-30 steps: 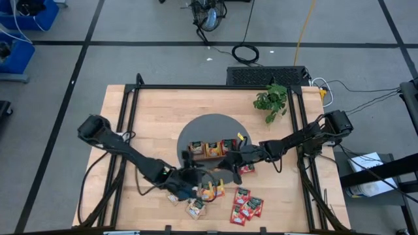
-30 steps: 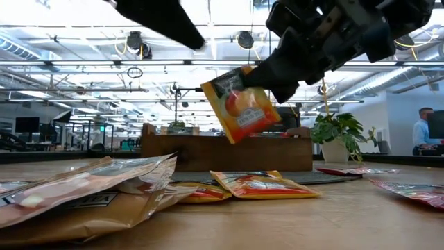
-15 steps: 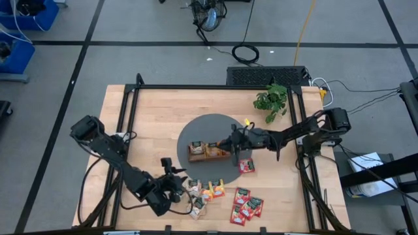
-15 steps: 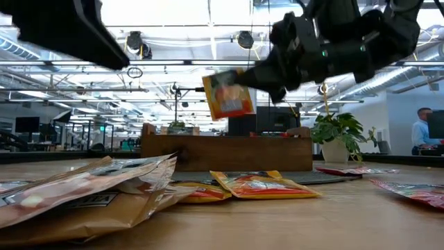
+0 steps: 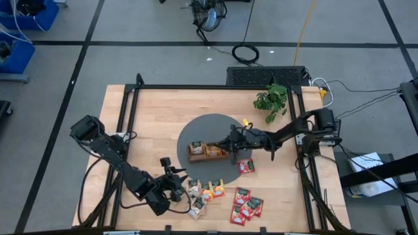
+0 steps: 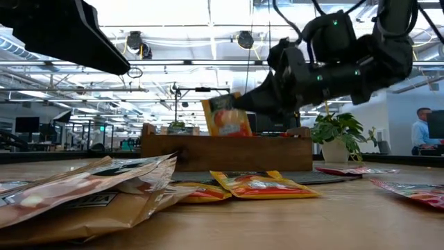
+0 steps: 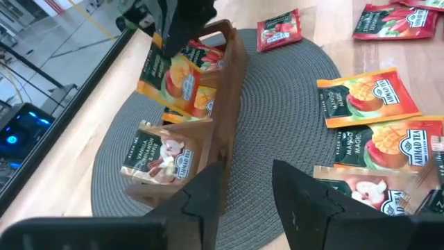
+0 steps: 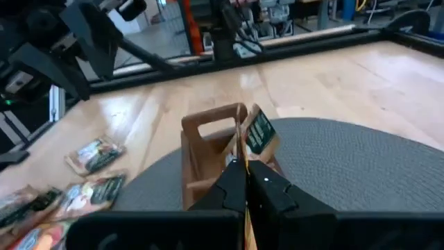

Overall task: Pick & Place Tea
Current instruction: Put the yellow tea bag into the middle section of the wooden organizer

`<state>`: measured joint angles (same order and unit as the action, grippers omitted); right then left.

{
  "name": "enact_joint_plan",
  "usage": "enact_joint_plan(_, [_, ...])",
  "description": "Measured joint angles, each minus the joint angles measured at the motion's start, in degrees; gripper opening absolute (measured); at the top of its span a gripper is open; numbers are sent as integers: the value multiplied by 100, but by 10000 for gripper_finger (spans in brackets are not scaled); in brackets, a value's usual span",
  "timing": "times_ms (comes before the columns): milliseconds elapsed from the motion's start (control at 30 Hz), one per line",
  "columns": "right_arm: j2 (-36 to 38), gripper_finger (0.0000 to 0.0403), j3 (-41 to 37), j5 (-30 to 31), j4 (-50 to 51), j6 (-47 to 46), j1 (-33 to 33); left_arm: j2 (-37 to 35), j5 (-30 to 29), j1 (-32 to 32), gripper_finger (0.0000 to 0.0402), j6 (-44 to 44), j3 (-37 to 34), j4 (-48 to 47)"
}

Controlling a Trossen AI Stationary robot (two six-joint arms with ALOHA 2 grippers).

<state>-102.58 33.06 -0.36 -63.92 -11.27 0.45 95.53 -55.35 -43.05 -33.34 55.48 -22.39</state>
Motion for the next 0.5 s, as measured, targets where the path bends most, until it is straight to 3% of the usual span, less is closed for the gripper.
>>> enact_joint_plan(500, [-680, 0, 7, 58, -649, -158, 0, 0, 7, 0, 134, 1, 0, -2])
